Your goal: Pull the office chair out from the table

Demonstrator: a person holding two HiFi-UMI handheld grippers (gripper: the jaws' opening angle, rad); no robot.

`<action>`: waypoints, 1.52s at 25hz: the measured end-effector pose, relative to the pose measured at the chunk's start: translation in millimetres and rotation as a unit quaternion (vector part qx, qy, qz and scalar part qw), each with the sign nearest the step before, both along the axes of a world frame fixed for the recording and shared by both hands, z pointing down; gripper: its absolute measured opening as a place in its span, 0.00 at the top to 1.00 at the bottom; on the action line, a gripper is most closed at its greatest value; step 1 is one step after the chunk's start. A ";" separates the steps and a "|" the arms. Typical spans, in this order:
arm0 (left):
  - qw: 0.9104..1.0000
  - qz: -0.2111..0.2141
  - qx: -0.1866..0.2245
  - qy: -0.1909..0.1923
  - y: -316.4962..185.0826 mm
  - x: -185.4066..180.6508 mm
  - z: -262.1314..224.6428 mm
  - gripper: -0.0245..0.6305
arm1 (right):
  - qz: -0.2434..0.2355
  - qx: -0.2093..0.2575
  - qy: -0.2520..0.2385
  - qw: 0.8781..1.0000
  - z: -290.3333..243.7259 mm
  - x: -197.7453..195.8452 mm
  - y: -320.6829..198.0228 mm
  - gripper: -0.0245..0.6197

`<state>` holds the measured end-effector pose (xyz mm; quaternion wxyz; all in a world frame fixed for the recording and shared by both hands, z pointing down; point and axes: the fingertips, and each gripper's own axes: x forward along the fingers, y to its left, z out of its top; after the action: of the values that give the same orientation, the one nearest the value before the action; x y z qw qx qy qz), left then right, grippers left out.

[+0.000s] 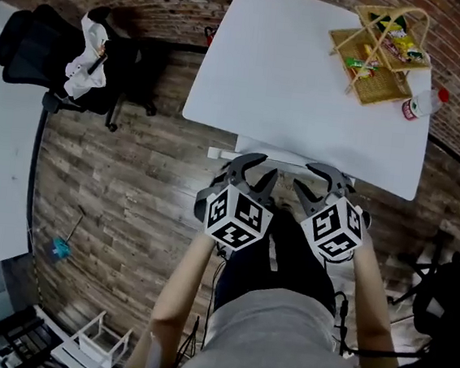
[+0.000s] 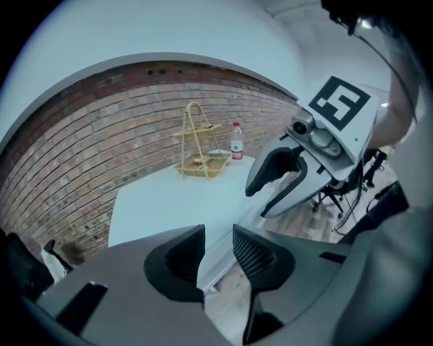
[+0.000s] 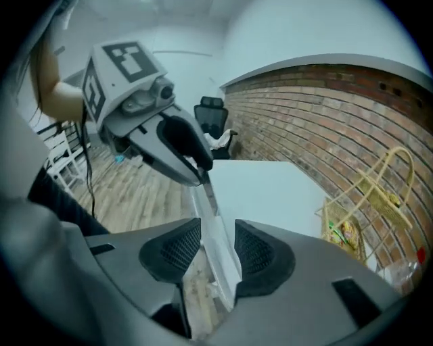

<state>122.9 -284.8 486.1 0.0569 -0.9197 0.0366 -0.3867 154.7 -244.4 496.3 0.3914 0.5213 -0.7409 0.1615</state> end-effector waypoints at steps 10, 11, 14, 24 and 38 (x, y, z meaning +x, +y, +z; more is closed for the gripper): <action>0.965 0.203 0.071 -0.148 9.8 9.8 50.8 0.65 | -0.084 -0.100 0.099 0.986 40.1 5.2 -0.3 0.68; 0.963 0.215 0.057 -0.155 12.6 10.7 55.2 0.63 | -0.088 -0.106 0.109 0.984 42.6 7.9 -0.8 0.68; 0.954 0.235 0.053 -0.178 11.6 12.0 64.4 0.60 | -0.103 -0.126 0.129 0.978 50.6 12.4 -0.3 0.68; 0.924 0.269 0.108 -0.248 2.1 6.7 92.5 0.60 | -0.136 -0.173 0.161 0.962 80.5 10.3 3.5 0.70; 0.905 0.292 0.164 -0.262 -0.5 1.0 105.8 0.81 | -0.133 -0.176 0.167 0.961 90.1 12.1 4.8 0.81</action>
<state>123.9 -285.2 591.9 0.3247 -0.7326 -0.1868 -0.5683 166.8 -239.5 586.4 0.6134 0.3604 -0.6873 0.1465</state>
